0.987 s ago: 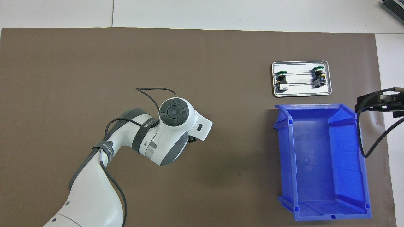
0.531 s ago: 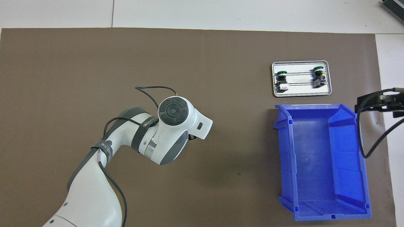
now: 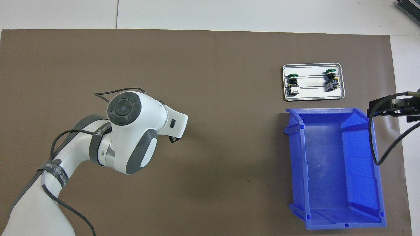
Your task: Place and press button with both arms
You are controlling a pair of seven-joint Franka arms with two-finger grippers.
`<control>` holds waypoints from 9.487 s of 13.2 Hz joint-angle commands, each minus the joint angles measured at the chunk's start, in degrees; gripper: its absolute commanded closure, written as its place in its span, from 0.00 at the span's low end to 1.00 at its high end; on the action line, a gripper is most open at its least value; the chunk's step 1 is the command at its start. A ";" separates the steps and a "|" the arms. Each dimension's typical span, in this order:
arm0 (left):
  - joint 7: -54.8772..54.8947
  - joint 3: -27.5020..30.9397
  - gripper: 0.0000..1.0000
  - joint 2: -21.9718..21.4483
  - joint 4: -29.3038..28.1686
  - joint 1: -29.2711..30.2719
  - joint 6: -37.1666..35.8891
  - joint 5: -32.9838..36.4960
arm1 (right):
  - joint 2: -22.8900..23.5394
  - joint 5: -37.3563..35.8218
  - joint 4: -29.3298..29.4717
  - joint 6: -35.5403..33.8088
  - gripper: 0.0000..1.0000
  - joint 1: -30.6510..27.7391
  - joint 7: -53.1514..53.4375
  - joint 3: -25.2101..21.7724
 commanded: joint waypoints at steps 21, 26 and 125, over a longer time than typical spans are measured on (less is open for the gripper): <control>69.40 -0.58 1.00 -7.04 -19.47 18.11 6.13 -84.13 | -1.30 1.22 -1.30 0.42 0.00 -0.16 -1.39 -0.19; 89.04 -0.40 1.00 -3.53 -24.39 17.22 -5.00 -104.67 | -1.30 1.22 -1.30 0.50 0.00 -0.16 -1.39 -0.19; -44.89 -1.90 0.77 -8.27 1.00 14.66 -18.03 14.85 | 0.80 4.55 -0.86 4.00 0.00 1.77 -2.18 0.95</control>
